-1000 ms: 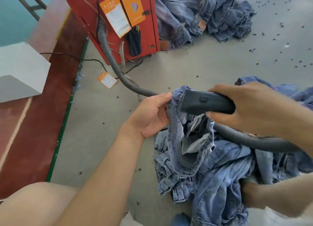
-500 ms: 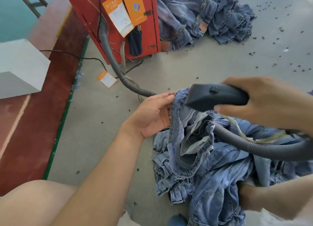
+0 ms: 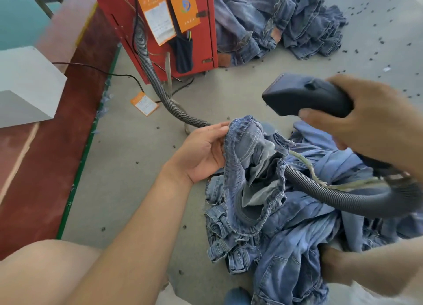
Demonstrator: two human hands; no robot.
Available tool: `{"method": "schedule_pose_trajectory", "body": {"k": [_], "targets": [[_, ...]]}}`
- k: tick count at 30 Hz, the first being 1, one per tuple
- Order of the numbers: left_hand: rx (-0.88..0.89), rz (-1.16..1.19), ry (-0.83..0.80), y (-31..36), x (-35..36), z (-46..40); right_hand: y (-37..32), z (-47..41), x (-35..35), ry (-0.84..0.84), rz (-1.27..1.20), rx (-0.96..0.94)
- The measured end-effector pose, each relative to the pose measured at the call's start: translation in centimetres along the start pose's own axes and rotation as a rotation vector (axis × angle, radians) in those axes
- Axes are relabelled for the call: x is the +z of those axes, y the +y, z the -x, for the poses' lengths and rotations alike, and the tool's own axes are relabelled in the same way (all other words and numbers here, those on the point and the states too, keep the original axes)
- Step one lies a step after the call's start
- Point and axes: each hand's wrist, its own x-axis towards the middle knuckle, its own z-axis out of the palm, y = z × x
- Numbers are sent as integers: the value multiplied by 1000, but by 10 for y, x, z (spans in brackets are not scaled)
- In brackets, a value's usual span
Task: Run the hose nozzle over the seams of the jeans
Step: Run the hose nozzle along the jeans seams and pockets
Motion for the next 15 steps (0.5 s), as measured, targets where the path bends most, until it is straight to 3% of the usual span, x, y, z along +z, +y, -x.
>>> {"method": "schedule_pose_trajectory", "body": {"k": [4,6,13,15], "targets": [[3,-7,-4,1,4,1,-4,3,1,-286,99,-29],[6,-27,-5,0,6,2,-7,7,15,-350,218,-55],[-34,-143,-19,-2,10,6,-5,0,18,-61,111,13],[-41,-179,-15,-5,13,6,-4,-3,5,-91,63,39]]}}
